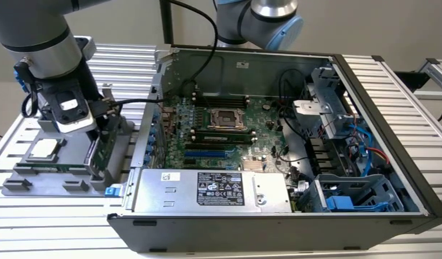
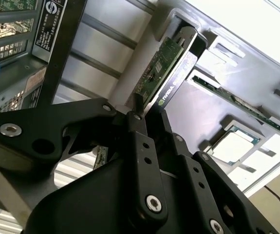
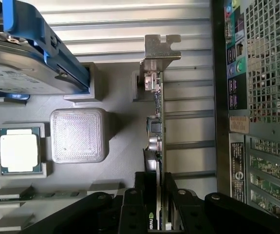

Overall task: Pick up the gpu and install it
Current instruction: 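Pick up the gpu and move the gpu toward the slot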

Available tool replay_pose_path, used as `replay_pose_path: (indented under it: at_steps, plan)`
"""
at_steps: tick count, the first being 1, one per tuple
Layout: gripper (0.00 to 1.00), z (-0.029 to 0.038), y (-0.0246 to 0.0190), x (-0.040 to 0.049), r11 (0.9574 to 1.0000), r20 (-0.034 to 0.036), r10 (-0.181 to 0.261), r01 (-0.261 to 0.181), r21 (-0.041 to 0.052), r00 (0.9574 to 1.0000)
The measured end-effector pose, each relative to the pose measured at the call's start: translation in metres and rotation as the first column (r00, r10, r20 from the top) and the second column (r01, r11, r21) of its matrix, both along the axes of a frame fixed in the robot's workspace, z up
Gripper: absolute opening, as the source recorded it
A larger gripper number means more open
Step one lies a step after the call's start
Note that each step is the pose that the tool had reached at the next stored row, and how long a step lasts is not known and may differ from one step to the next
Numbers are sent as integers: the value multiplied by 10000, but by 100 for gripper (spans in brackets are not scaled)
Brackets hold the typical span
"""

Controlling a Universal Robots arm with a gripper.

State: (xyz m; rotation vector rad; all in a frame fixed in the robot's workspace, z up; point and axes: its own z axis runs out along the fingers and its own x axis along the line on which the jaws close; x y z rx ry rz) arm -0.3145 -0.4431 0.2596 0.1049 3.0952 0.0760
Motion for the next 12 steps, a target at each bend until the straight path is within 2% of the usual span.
replay_pose_path:
  at_steps: [12]
  plan:
    - [0, 117, 0, 1, 10000, 0, 1, -1, 0, 10000]
